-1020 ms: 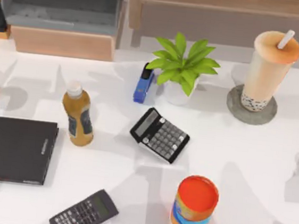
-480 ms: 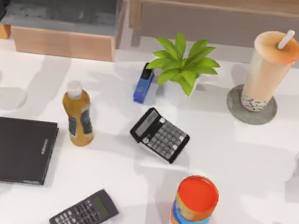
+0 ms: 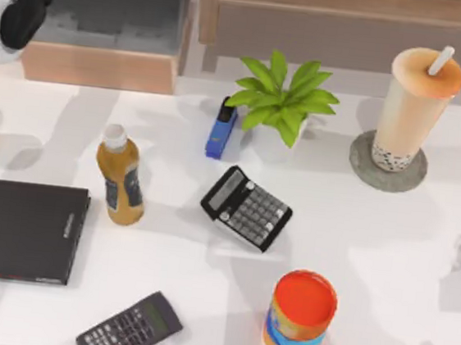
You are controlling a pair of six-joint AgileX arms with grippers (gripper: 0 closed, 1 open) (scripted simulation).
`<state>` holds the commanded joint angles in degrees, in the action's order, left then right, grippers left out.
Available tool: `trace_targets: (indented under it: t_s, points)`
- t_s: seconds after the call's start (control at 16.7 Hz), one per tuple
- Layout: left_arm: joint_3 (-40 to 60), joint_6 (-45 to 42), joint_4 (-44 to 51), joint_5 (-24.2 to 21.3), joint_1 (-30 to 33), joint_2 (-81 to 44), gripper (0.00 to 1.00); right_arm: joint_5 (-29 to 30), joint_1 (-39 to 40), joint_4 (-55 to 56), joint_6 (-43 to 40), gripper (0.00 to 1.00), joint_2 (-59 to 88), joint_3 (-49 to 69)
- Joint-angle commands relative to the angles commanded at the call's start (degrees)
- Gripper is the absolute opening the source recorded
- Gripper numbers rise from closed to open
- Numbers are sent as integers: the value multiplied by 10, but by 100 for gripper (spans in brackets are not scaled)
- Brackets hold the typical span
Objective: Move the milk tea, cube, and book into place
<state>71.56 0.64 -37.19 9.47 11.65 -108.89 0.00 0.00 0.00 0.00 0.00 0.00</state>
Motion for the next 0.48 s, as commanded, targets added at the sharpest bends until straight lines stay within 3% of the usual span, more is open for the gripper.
trace_targets:
  t_s: [0.48]
  points:
    - [58,0,17,-5,-5,-41,100,0,0,0,0,100,0,0]
